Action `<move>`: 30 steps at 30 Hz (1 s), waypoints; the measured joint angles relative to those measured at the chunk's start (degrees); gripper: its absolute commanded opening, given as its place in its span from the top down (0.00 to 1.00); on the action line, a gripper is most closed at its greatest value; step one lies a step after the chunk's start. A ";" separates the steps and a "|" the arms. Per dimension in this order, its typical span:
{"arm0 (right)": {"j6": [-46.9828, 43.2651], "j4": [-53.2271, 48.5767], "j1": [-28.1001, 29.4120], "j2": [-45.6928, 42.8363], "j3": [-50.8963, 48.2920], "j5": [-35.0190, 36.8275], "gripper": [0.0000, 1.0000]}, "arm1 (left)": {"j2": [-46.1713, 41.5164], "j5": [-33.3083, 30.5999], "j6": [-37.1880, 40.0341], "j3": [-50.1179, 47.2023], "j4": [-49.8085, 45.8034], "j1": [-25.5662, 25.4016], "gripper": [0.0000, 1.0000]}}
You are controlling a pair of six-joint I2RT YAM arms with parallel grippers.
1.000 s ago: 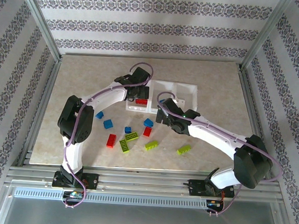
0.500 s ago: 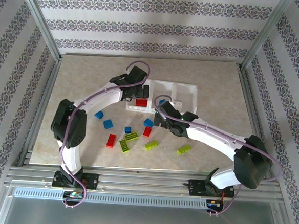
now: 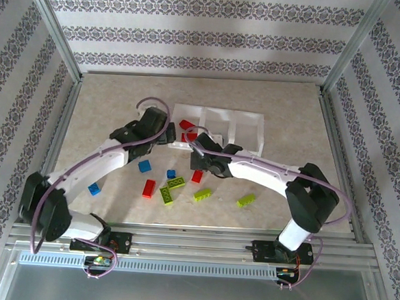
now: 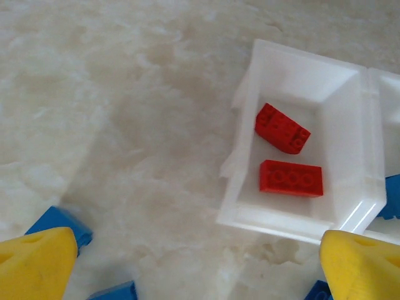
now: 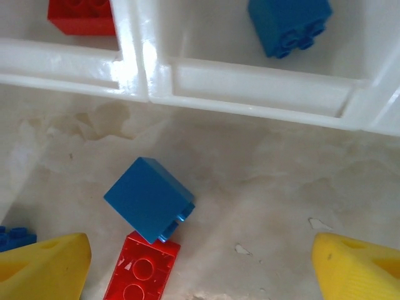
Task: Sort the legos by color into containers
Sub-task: Pick up the lego from the center of the table.
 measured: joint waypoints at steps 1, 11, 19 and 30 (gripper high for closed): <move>-0.92 -0.17 0.00 0.72 0.87 -0.33 0.14 | -2.08 -0.42 -0.39 -1.70 0.55 0.00 0.00; -7.10 -3.61 0.00 7.10 6.84 -4.35 0.22 | -14.56 -4.04 -4.33 -12.61 4.31 0.11 0.00; -8.52 -6.73 -0.46 12.26 10.75 -6.34 0.29 | -16.94 -4.09 -6.27 -15.56 4.57 0.48 0.00; -8.81 -8.70 -2.78 14.78 11.63 -8.09 0.31 | -16.90 -3.43 -7.93 -16.57 4.59 1.38 0.00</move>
